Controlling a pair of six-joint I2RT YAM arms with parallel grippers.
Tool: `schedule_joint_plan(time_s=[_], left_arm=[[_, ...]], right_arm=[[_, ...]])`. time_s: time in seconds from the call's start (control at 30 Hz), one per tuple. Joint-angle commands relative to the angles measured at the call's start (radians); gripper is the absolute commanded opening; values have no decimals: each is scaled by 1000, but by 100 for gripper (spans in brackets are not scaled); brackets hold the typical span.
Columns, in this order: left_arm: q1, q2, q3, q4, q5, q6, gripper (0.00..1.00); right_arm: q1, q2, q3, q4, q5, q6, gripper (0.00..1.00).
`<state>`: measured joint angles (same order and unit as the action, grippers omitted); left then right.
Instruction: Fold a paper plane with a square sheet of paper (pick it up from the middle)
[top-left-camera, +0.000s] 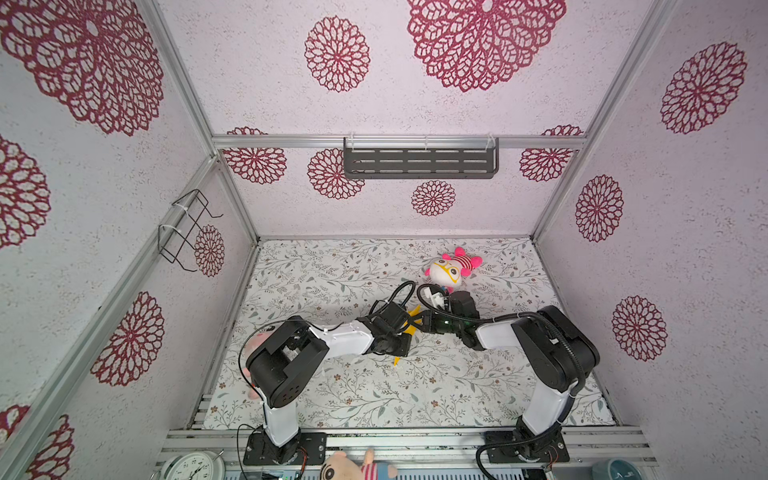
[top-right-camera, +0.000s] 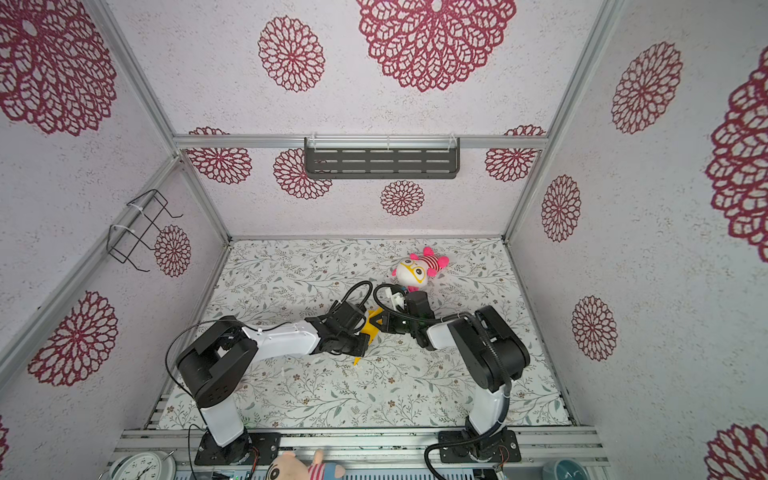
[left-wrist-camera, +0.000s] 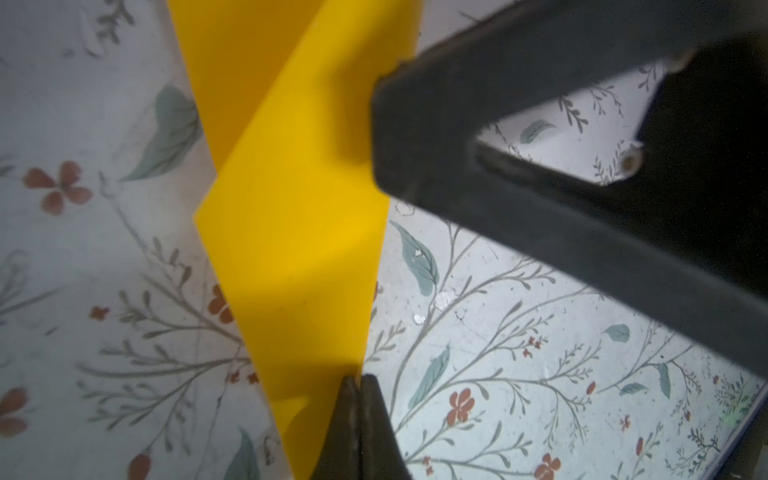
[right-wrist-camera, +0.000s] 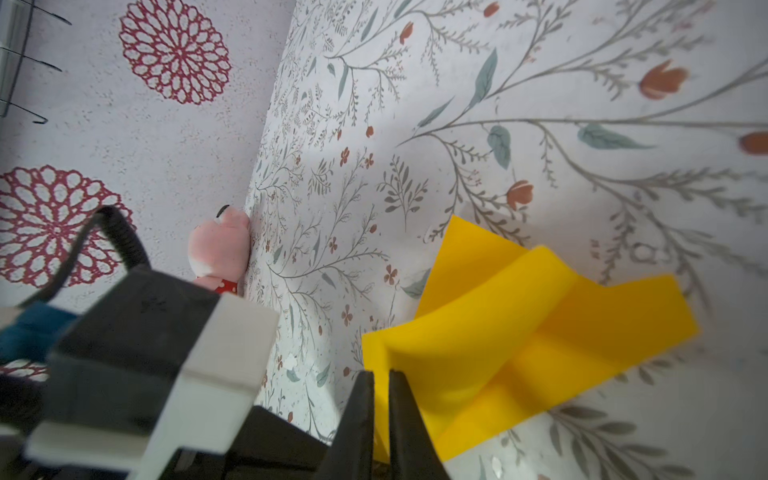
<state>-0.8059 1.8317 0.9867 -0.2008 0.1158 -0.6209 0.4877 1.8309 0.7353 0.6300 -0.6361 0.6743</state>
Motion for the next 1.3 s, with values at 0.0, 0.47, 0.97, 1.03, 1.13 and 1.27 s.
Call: schedule_joint_plan(time_s=[0.0, 0.47, 0.97, 1.03, 1.13, 1.27], left_arm=[[6, 15, -16, -36, -10, -3, 0], [5, -1, -8, -35, 1, -4, 0], [10, -81, 44, 3, 29, 5, 4], [14, -71, 50, 10, 13, 3, 5], [21, -27, 82, -15, -11, 4, 5], [24, 31, 121, -46, -13, 13, 1]], right_arm=[[0, 22, 44, 1, -9, 9, 12], [-7, 49, 62, -159, 111, -27, 11], [-11, 66, 22, -150, 121, -10, 11], [-12, 68, 14, -140, 119, -10, 11], [-15, 69, 3, -122, 109, -4, 10], [-21, 66, -9, -98, 97, 3, 10]])
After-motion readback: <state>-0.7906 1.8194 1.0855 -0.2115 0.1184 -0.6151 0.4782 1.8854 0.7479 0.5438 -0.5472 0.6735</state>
